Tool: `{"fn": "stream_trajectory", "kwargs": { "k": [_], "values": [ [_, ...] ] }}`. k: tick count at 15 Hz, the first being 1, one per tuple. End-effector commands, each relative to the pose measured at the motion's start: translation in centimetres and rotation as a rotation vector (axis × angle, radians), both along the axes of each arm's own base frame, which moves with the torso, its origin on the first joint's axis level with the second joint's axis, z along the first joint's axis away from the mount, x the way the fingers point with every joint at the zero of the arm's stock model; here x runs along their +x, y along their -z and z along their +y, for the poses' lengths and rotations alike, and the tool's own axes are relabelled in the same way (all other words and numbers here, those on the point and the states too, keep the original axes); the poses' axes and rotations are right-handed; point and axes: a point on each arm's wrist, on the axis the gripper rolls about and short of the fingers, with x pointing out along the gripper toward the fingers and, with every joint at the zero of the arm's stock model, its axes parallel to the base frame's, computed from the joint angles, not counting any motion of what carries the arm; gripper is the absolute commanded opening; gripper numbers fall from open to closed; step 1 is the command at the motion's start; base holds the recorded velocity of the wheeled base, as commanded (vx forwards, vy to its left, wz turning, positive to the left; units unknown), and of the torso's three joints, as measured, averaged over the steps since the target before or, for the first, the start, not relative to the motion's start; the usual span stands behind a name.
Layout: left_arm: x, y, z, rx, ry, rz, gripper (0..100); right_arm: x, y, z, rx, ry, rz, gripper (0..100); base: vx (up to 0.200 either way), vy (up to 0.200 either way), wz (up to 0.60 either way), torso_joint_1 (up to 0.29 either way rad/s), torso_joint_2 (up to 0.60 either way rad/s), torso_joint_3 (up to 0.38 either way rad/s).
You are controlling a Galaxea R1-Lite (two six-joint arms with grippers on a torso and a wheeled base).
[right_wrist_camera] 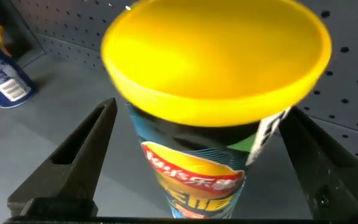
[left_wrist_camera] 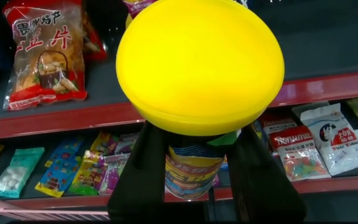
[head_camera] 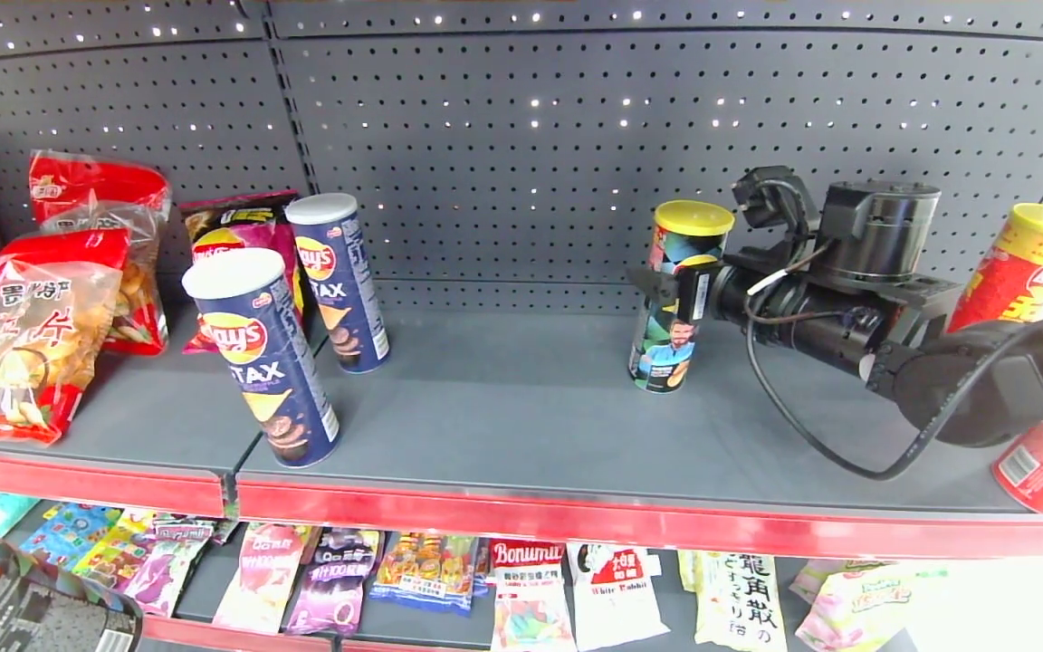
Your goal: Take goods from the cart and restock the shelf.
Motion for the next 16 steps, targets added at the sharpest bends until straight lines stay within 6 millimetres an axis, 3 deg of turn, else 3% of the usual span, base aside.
{"fn": "stream_trajectory", "kwargs": {
  "k": [1, 7, 9, 11, 16],
  "values": [
    [0.0, 0.0, 0.0, 0.000, 0.001, 0.001, 0, 0.2, 0.2, 0.1, -0.002, 0.000, 0.005, 0, 0.000, 0.000, 0.00, 0.000, 0.00, 0.000],
    [0.1, 0.5, 0.0, 0.001, 0.001, 0.015, 0, -0.9, 0.4, 2.8, -0.006, -0.021, -0.006, 0, 0.000, 0.000, 0.00, 0.000, 0.00, 0.000],
    [-0.1, 0.6, 0.0, 0.000, 0.003, 0.007, 0, -1.7, -0.2, 3.4, -0.011, 0.043, -0.022, 0, 0.000, 0.000, 0.00, 0.000, 0.00, 0.000],
    [-0.1, 0.8, 0.0, 0.000, 0.003, 0.012, 0, -2.2, -0.8, 3.4, -0.006, 0.074, -0.036, 0, 0.000, 0.000, 0.00, 0.000, 0.00, 0.000],
    [0.0, 1.3, 0.0, 0.001, 0.004, 0.032, 0, -5.6, -2.4, 1.6, 0.013, 0.165, -0.058, 0, 0.000, 0.000, 0.00, 0.000, 0.00, 0.000]
  ]
}}
